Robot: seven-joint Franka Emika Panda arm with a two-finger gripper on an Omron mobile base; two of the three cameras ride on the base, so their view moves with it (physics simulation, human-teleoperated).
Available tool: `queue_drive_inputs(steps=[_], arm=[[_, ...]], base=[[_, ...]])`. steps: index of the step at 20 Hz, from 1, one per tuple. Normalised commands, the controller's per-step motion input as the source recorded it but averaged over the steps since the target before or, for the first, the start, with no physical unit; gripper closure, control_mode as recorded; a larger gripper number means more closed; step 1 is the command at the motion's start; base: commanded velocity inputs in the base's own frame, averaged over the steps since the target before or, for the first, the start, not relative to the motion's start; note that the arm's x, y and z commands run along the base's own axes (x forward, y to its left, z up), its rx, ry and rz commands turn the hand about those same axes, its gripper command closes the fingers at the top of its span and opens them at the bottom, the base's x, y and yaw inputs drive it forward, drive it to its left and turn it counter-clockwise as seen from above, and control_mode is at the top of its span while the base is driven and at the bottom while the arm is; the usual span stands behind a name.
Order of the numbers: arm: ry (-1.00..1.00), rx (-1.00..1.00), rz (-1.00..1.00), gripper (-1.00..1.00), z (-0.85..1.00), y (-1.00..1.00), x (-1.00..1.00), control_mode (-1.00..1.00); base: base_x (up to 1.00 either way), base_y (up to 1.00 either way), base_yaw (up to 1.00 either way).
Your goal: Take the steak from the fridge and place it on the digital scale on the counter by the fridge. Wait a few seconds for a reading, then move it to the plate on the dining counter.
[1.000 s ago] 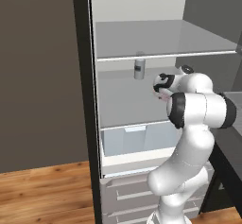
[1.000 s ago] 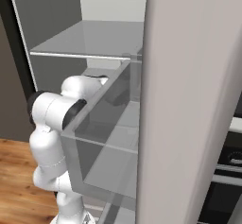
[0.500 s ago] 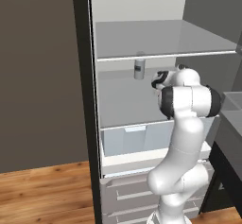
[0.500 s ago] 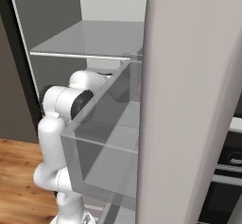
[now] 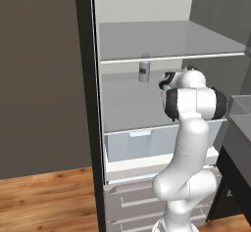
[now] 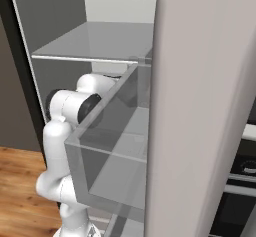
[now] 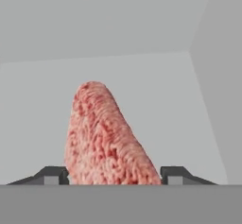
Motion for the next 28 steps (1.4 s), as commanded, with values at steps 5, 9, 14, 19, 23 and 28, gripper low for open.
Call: queue_drive_inputs(steps=[5, 9, 14, 19, 23, 28], arm=[[0.00, 0.00, 0.00, 1.00, -0.64, 0.14, -0.08, -1.00], [-0.06, 0.00, -0.04, 1.00, -0.11, 0.32, -0.42, -1.00], [-0.04, 0.00, -0.06, 1.00, 0.09, 0.49, -0.88, -1.00], [0.00, 0.00, -0.06, 1.00, 0.32, 0.61, -1.00, -1.00], [0.00, 0.02, -0.07, 1.00, 0.79, 0.49, -1.00, -1.00], [0.00, 0.07, -0.04, 1.00, 1.00, 0.38, -1.00, -1.00]], base=[[0.00, 0.00, 0.00], [0.00, 0.00, 0.00], [0.00, 0.00, 0.00], [0.00, 0.00, 0.00], [0.00, 0.00, 0.00], [0.00, 0.00, 0.00]])
